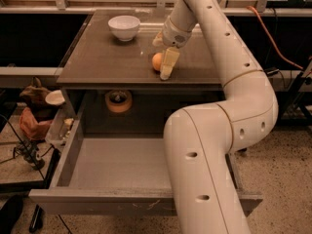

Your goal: Place orange into top drawer

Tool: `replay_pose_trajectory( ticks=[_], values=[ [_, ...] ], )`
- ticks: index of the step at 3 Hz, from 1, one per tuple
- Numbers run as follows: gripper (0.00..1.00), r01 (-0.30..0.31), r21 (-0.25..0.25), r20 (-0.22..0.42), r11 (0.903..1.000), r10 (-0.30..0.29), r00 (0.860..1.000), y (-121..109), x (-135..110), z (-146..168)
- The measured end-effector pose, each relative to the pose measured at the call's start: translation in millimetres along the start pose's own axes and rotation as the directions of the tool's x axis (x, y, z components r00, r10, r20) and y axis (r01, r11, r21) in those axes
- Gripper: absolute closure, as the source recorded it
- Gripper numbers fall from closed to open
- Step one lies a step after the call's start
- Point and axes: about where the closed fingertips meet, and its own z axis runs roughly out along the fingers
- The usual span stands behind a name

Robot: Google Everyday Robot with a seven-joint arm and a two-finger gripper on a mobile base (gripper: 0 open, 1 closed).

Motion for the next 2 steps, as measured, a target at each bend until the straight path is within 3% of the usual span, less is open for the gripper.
replay_pose_trajectory(
  ticks=[2],
  values=[
    [0.61, 0.0, 0.036, 0.012, 0.9993, 0.0, 1.0, -12.6, -5.5, 1.4]
  ],
)
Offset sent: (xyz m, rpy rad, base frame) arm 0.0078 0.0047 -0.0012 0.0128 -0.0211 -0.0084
